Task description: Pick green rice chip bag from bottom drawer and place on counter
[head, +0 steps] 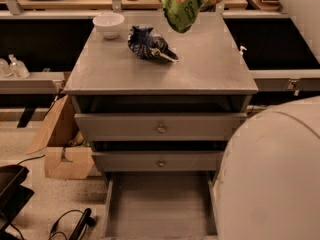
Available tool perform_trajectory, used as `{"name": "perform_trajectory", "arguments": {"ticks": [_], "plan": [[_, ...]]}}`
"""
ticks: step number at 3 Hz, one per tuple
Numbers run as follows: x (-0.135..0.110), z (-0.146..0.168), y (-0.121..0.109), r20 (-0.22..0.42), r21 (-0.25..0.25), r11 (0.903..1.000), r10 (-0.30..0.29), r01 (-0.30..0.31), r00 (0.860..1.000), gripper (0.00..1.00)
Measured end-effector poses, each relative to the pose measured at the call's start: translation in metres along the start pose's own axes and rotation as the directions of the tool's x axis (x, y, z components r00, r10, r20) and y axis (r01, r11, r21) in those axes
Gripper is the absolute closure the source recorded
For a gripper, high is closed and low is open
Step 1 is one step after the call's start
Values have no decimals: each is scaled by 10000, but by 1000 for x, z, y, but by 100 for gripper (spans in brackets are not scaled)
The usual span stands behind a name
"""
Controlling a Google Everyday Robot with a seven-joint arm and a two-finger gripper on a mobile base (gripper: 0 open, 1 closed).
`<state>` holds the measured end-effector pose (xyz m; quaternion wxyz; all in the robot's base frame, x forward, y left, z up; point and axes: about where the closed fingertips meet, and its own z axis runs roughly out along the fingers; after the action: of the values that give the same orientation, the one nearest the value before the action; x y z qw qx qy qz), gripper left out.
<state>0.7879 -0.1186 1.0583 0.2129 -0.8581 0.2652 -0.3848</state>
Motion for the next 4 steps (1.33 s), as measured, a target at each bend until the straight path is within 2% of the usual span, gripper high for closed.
{"name": "perform_trajectory", "arguments": {"ticks": [3,4], "plan": [[-5,7,0,106,-49,10000,-28,28,9999,12],[-7,9,0,136,-60,10000,-37,38,9999,0]]}}
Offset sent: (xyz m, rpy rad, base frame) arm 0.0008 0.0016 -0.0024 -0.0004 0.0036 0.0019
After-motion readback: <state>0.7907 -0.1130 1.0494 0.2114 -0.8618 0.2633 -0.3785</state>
